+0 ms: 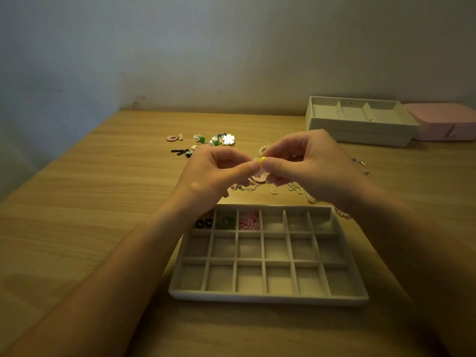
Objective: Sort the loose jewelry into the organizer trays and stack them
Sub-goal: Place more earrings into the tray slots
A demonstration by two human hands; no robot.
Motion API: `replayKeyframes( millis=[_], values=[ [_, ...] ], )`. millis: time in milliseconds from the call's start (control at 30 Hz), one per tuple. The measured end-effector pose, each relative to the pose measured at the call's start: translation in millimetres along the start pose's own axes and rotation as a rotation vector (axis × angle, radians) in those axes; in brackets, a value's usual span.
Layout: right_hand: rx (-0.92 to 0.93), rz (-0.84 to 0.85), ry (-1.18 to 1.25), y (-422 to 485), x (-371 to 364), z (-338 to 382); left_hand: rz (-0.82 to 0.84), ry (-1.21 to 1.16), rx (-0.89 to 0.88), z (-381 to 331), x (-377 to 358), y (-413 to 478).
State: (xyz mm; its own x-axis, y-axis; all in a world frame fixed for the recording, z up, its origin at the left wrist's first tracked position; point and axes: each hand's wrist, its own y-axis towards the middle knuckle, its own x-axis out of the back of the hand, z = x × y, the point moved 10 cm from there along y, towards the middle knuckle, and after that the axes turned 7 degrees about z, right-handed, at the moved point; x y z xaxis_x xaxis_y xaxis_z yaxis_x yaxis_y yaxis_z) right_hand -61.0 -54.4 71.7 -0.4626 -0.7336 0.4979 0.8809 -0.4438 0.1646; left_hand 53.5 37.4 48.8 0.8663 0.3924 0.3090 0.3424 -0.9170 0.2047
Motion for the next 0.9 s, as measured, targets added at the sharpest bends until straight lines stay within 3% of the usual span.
replayKeyframes(
  millis=[200,333,900],
  values=[
    [-0.185,0.259,-0.113,-4,-14,-25,0.067,0.285,0.019,7,-2,3],
    [-0.186,0.372,-0.347,-6,-27,-32,0.127,0.449,0.022,10,-10,3],
    [-0.147,0.370,-0.720,-14,-37,-28,0.189,0.438,0.098,19,-19,3]
  ],
)
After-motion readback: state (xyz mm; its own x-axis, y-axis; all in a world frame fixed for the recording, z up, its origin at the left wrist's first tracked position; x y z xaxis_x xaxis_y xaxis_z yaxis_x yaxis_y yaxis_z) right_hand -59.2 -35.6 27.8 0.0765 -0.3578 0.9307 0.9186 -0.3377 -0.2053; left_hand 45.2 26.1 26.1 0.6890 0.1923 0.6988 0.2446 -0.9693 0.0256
